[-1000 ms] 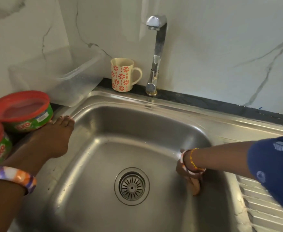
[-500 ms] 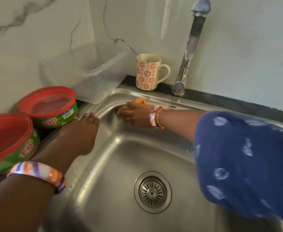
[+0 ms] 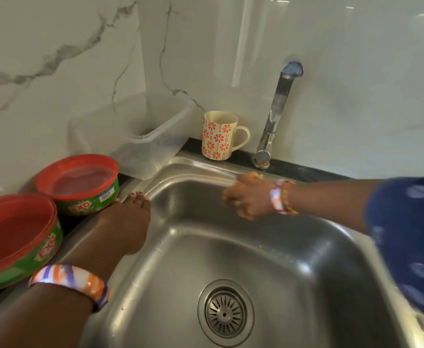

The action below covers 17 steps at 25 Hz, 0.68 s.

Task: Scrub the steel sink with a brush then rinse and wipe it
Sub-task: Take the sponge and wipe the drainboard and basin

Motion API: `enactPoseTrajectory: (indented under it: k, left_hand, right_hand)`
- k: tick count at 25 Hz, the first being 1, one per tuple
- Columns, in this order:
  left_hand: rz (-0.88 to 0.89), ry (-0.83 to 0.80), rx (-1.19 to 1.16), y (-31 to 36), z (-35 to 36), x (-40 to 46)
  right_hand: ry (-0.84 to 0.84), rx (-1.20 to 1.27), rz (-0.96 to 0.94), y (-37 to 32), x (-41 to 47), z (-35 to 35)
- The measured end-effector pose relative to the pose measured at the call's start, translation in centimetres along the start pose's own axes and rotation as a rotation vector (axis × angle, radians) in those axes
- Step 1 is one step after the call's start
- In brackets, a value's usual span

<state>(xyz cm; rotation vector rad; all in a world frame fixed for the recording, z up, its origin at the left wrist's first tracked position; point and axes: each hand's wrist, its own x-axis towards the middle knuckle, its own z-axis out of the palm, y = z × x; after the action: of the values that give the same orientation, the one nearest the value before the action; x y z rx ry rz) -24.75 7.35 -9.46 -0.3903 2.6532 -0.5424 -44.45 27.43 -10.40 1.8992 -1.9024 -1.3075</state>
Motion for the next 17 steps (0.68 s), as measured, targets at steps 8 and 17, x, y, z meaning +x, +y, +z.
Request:
enactPoseTrajectory:
  k: [8,17]
  left_hand:
    - [-0.003,0.010,0.055,-0.1,0.2,-0.1]
    - [0.020,0.069,-0.048,-0.3,0.3,-0.6]
  right_hand:
    - [0.422,0.200,0.242,-0.2,3.2,-1.5]
    - [0.420,0.815,0.941,-4.2,-11.2,3.6]
